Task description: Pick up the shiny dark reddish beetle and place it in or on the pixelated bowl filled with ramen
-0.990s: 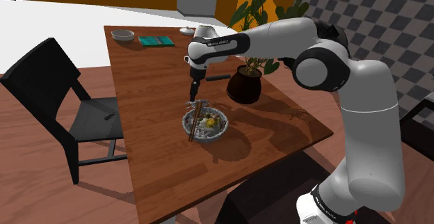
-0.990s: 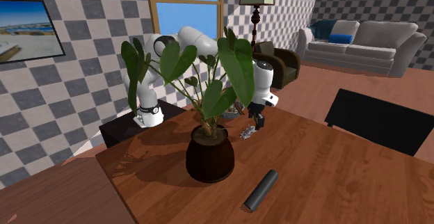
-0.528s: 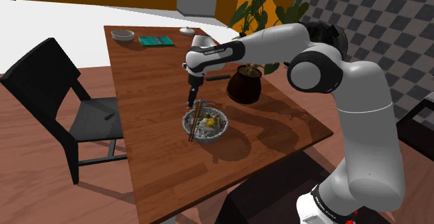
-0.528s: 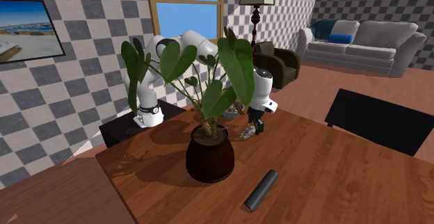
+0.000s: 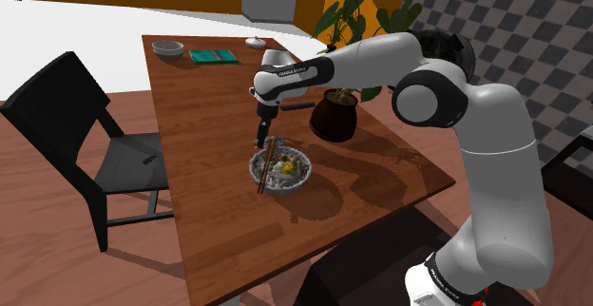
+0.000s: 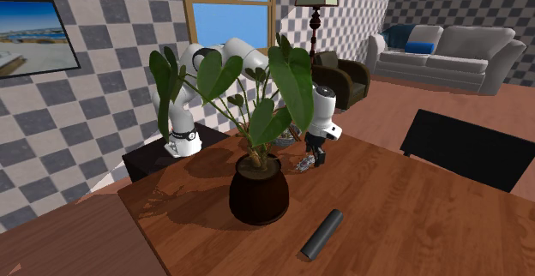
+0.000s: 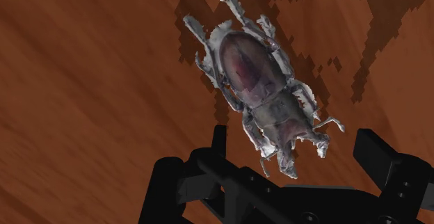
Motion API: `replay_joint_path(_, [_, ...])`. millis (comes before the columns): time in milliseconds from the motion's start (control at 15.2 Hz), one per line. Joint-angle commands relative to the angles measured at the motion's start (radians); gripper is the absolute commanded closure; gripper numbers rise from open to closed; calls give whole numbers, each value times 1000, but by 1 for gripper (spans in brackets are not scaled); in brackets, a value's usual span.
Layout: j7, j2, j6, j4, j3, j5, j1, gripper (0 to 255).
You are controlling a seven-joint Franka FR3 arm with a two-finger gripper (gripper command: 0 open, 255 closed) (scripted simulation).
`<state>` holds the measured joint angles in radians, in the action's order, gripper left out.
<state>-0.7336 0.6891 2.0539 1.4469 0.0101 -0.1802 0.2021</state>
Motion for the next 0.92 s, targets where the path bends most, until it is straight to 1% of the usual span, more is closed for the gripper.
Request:
replay_joint_path(0, [0,0,0,0,0,0,0,255])
replay_joint_path(594, [0,0,0,0,0,0,0,255])
replay_joint_path(858, [6,-26,-38,-12,1,3,0,255])
